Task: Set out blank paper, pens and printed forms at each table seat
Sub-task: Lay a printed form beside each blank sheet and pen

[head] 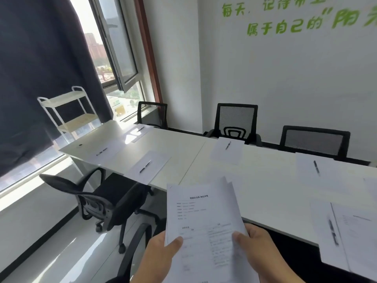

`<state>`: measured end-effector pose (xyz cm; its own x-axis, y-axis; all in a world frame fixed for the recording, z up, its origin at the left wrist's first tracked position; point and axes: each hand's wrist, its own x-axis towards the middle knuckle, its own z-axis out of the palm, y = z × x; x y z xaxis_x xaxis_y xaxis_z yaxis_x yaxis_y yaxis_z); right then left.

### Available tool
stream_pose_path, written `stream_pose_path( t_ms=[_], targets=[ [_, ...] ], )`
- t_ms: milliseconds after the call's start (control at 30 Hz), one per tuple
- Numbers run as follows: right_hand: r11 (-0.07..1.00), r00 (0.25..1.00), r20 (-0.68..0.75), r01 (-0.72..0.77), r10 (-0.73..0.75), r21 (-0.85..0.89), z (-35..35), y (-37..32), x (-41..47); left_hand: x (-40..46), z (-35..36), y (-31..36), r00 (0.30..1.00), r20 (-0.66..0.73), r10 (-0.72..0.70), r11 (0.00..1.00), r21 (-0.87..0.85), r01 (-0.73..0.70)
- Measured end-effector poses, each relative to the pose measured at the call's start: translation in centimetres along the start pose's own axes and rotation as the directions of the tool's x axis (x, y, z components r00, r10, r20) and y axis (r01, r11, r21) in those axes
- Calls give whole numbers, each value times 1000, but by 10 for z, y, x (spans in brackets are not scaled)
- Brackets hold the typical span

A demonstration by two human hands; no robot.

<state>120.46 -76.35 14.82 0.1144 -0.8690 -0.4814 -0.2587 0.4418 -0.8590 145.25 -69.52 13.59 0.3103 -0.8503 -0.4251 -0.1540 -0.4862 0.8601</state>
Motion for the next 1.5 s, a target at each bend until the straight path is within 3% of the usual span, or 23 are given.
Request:
stream_pose_path(
  t_ms=[133, 433, 700, 1000, 1500],
  targets=[
    [1000, 999, 33, 9, -10, 21, 12, -12, 38, 39, -9, 14, 998, -55, 4, 998, 56, -1],
    [993, 997, 76, 6, -15, 117, 17, -44, 111, 102, -17, 46, 997, -73, -18, 999, -28, 16],
    [974, 985, -166, 1, 38, 227, 7, -46, 142, 137, -2, 62, 1000, -7, 1, 994, -106, -1],
    [968, 963, -242, -55, 116, 245, 11, -35, 166, 184, -1, 57, 998, 67, -18, 996, -81, 23],
    [959, 884, -424, -81, 195, 271, 15, 7, 214, 273, 32, 25, 931, 335, -143, 945, -232, 229]
  ],
)
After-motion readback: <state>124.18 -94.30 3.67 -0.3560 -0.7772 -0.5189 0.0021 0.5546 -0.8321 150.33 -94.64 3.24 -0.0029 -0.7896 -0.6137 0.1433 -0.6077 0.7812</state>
